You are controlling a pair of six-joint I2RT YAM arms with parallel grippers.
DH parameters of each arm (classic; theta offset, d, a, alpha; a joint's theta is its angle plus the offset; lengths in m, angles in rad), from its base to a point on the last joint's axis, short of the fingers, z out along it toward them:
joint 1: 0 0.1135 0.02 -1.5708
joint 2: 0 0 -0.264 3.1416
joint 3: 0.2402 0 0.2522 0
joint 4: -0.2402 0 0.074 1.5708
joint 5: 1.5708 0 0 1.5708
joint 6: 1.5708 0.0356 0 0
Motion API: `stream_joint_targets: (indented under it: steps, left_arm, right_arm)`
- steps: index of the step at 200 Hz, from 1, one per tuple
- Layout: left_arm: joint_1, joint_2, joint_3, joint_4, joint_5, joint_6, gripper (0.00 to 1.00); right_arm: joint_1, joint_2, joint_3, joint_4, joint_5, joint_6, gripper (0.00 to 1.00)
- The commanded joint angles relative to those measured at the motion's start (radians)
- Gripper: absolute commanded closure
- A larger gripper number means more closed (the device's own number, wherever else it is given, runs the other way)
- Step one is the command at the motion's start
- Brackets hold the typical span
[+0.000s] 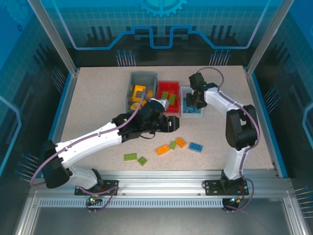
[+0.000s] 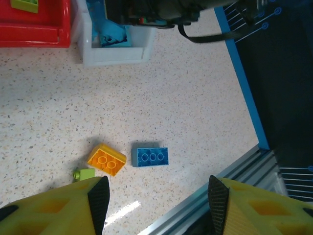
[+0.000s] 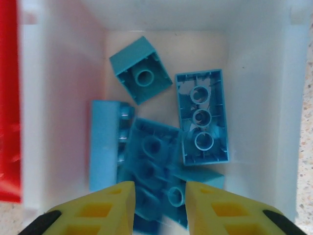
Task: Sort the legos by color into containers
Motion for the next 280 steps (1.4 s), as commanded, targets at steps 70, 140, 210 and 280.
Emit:
stream_joint_targets:
  steps: [70, 140, 210, 280]
  left_arm:
    - [-0.016, 0.007, -0.025, -0.211, -0.282, 0.019, 0.36]
    - [0.176, 0.055, -0.166, -0.230, -0.251, 0.005, 0.15]
    - [0.273, 0.286, -0.136, -0.099, -0.232, 0.043, 0.01]
    - [0.322, 0.430, -0.094, -0.013, -0.234, 0.075, 0.03]
  right_arm:
    - [0.033, -0.143, 0.018, -0.018, 0.029, 0.014, 0.54]
    - [0.309, -0.632, -0.420, 0.219, -0.076, -0.045, 0.31]
    - [0.530, -0.857, -0.672, 0.287, -0.088, 0.065, 0.21]
    - [0.562, -0.871, -0.663, 0.268, -0.080, 0.076, 0.20]
